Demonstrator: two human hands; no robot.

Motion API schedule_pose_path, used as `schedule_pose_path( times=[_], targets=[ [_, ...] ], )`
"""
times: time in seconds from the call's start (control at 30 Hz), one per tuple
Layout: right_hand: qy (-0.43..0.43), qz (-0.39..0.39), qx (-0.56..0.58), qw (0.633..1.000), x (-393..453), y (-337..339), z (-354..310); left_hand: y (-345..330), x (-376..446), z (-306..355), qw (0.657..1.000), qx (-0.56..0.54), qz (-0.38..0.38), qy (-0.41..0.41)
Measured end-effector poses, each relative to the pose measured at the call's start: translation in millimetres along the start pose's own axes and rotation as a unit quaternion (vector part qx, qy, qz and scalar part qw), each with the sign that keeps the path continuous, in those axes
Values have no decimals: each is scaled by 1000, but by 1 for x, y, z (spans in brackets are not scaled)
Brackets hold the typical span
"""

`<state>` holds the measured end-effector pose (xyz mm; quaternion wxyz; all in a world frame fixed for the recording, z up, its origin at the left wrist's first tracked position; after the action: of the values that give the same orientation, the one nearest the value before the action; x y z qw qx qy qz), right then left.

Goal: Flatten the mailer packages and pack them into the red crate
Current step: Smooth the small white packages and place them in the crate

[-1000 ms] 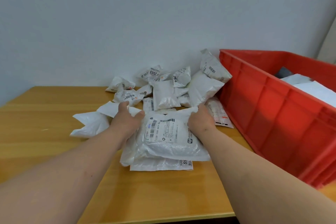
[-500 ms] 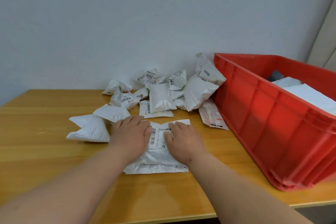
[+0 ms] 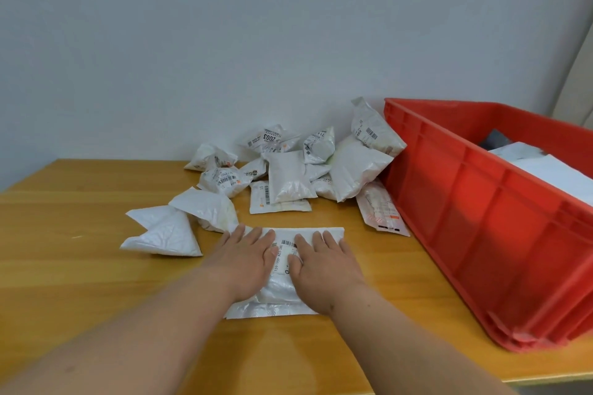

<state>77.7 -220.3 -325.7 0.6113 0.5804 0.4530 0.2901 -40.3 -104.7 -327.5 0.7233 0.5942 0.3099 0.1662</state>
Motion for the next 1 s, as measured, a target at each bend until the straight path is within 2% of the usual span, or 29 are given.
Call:
schedule_pose_path(
  times=[0.83, 1.0],
  targets=[
    [7, -26, 100, 995, 14, -21, 9, -18, 6, -1, 996, -59, -60, -8],
    [10, 3, 112, 994, 18, -24, 9, -22, 7, -1, 998, -45, -46, 0]
  ],
)
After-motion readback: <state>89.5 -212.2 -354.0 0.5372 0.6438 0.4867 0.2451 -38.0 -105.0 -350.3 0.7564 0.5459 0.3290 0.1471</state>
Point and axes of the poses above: each hand's wrist, its own x-axis towards the middle knuckle, its own y-axis out of the back of the hand, z = x × y, the point moved 1 cm from there along x, towards the middle knuckle, and after that the axes turned 6 degrees about -z, right-handed, at the moved point
